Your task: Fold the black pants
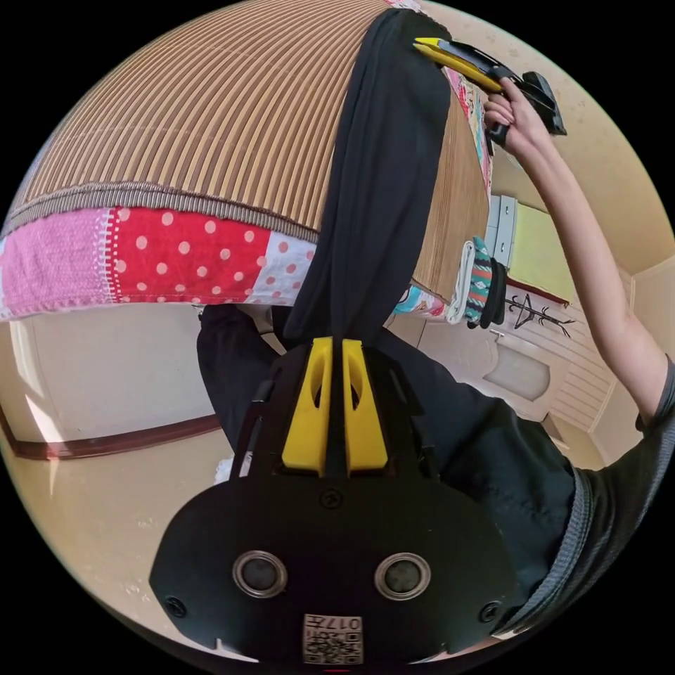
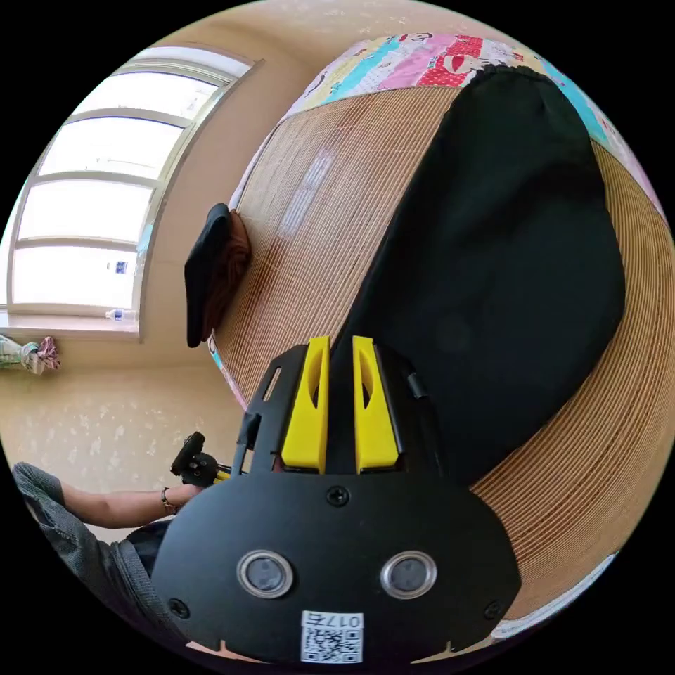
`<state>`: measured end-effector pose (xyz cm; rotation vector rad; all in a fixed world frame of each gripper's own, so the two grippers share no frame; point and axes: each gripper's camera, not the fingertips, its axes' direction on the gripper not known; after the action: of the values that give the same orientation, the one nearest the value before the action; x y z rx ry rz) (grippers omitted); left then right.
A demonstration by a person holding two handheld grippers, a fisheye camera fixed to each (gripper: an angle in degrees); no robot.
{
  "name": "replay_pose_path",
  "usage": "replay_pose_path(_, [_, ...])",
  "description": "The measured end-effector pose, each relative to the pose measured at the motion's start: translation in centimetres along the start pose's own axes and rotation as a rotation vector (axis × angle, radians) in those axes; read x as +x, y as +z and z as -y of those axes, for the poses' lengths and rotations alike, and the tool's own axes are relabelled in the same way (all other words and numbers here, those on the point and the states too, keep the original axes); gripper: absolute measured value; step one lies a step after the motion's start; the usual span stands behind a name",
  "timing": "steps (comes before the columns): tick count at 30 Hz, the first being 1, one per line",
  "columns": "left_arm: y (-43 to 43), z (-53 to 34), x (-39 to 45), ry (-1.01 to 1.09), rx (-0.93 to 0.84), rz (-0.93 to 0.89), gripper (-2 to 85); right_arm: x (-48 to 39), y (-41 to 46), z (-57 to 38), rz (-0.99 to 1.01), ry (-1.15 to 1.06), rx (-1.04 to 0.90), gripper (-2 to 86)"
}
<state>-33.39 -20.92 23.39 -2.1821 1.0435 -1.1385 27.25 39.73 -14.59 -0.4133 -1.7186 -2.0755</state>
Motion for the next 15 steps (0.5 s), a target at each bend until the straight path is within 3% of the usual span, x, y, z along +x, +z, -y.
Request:
replay_pose_path(3, [0.8,0.3,0.7,-0.035,-0.062,0.076,4.6,2.3,-1.1,-9.0,-0.09,0.113,-0.048,7.7])
replay_pose_path(6, [0.2,0.2,1.0,-0.067,-0.068,0.161,6.8,5.3,-2.3,-16.3,-0.028,0.223,-0.072,8.8])
replay_pose_path(10, [-4.8,0.9,1.6,0.016,0.147,-0.054,8.1,11.1,-5.1,-21.9,0.227,0.373,0.062,10.2])
replay_pose_path(15, [-7.7,7.3,0.8,0.045,0.192,-0.154,13.0,17.3,-6.6,-21.4,0.446,0.421,0.17,12.2])
